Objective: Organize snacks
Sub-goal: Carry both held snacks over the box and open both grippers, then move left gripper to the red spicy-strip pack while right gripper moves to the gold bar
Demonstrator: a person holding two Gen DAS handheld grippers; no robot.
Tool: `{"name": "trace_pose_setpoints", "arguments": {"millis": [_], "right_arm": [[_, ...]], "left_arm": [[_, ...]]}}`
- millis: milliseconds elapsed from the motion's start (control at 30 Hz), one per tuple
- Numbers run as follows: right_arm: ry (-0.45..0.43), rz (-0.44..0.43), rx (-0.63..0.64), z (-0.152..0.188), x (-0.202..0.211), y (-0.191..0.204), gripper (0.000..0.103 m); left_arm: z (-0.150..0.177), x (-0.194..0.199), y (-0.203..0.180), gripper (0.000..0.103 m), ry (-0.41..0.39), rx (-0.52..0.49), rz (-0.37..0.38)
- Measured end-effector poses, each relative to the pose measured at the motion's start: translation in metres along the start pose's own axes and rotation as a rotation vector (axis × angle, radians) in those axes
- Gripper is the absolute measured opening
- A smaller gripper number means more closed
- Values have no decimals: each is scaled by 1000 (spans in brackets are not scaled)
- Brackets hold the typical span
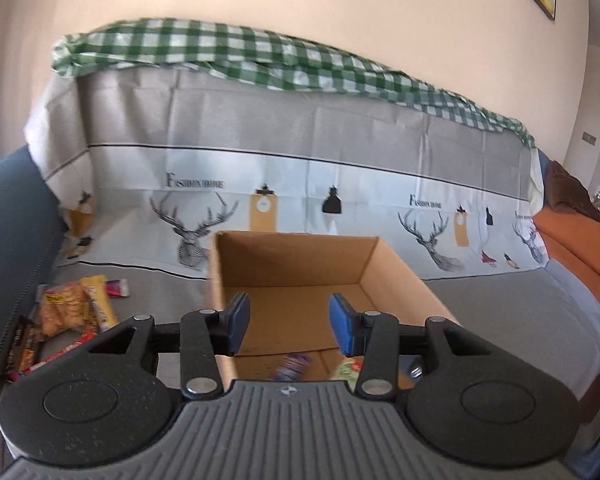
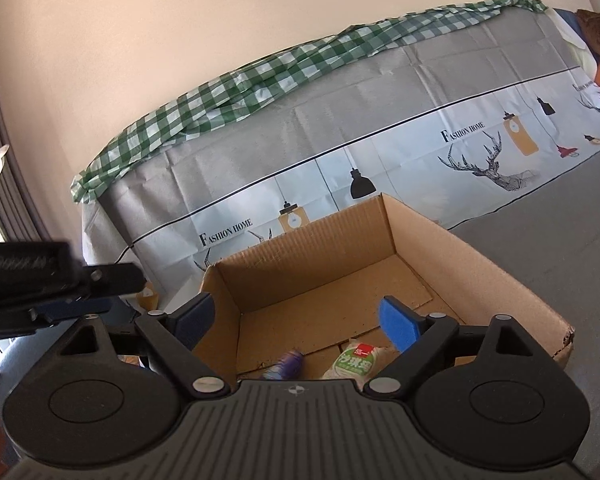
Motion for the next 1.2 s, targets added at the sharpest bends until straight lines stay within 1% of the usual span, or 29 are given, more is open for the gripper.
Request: {"name": "trace_pose_setpoints", "arguments": {"millis": [67,167,233,267,300,367,400,433,500,533,567,600,667,700,767,833,933,1033,1067,1100,1133,1167,1200], "right_arm": [[-4,4,16,0,1,3,90],[-7,7,31,1,3,5,90],[-9,6,35,1,5,6,90],[-10,5,36,2,6,7,90],[-8,3,36,2,7,7,86],[-1,-6,34,4,8,7,77],[5,-13,34,5,9,8,69],[12,-24,35,6,9,10,57],[25,-44,45,9,10,14,47],[25,-49,54,9,11,16,44],[22,-53,64,10,12,19,44],[19,-58,74,11,13,22,44],[21,-66,93,13,14,28,44],[24,-70,102,15,14,31,44],[33,-77,126,19,12,37,46],[38,-77,155,22,11,43,46],[33,-80,187,24,11,48,46],[38,-83,196,25,9,49,46],[41,-87,198,25,9,50,46],[45,-89,199,26,8,50,47],[47,-89,203,26,8,51,49],[48,-87,209,27,7,51,50],[50,-87,215,28,7,52,51]], "left_arm": [[5,10,12,49,-7,-11,-15],[16,28,42,48,-11,-16,-54],[23,39,68,44,-11,-10,-92],[27,46,83,38,-14,-5,-117],[29,50,96,32,-13,1,-142],[35,59,126,24,-6,16,-196],[40,64,143,22,-5,19,-229],[44,68,157,20,-4,17,-253],[57,73,178,19,10,17,-285],[65,74,185,19,22,13,-293],[78,73,192,19,40,4,-297],[88,70,204,19,80,58,-288],[87,72,220,19,53,136,-279],[89,69,227,19,67,174,-275],[91,64,236,19,87,218,-268],[91,58,239,19,95,222,-258],[88,42,243,19,124,173,-271],[92,21,244,22,168,140,-284],[94,14,248,28,184,139,-294],[95,8,251,40,193,133,-306],[96,2,253,48,198,124,-315],[96,-4,254,60,199,104,-330],[96,-8,254,68,196,78,-348]]}}
Point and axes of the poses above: each gripper's, at about its wrist camera, not at the fingertips, and x roughly against the way its jaws point, y to its left, z to its underside, the point moved 8 cm from there along -x, roughly the way its jaws point, and after that the axes turned 12 degrees about z, right-handed, at the moved point
